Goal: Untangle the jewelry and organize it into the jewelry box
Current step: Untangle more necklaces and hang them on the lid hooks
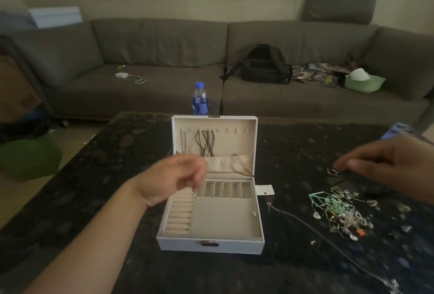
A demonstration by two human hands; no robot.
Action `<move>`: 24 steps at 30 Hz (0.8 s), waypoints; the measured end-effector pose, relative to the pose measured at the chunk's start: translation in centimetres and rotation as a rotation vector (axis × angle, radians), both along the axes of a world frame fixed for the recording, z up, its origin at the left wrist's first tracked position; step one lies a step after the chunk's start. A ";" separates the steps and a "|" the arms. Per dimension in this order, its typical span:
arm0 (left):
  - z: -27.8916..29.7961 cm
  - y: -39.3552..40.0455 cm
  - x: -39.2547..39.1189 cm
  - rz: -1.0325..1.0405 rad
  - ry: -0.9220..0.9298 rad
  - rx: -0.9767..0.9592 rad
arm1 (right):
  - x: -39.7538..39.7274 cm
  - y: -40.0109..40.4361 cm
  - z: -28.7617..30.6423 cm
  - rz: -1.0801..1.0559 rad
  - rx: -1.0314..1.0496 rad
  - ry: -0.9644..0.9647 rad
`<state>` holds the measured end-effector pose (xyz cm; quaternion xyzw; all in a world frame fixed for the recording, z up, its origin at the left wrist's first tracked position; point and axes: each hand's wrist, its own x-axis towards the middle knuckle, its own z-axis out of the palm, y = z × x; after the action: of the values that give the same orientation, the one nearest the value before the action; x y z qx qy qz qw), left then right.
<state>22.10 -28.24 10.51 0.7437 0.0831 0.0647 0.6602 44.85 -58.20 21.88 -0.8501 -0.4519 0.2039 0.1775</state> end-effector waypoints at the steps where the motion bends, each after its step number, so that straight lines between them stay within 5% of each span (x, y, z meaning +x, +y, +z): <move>1: 0.8 0.7 -0.4 0.086 -0.053 -0.035 | 0.6 0.0 -1.1 0.000 0.005 -0.027; 5: 4.0 -0.9 1.5 0.254 -0.095 0.289 | 1.4 1.4 -3.4 0.110 0.017 -0.047; 8: 4.9 -7.6 6.3 0.073 -0.041 0.391 | 1.1 3.2 -3.5 0.137 0.026 -0.043; 11: 3.0 -13.0 11.3 -0.001 -0.047 0.381 | 1.6 3.2 -4.0 0.117 0.069 -0.045; 14: 1.7 -15.3 13.6 -0.008 -0.030 0.092 | 2.9 2.4 -4.9 0.037 0.186 0.006; 16: 1.2 -15.9 13.8 -0.117 -0.007 -0.104 | 2.6 2.0 -4.6 0.002 0.272 0.215; 21: 0.1 -14.8 14.3 -0.042 -0.082 0.211 | 3.4 0.6 -5.2 -0.070 0.330 0.645; 24: 0.2 -13.8 13.7 -0.098 -0.125 0.254 | 2.8 0.2 -5.4 -0.129 0.558 0.887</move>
<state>35.85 -42.03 10.71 0.8191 -0.0032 0.0885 0.5668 47.66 -58.02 16.49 -0.6285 -0.3176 0.4045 0.5836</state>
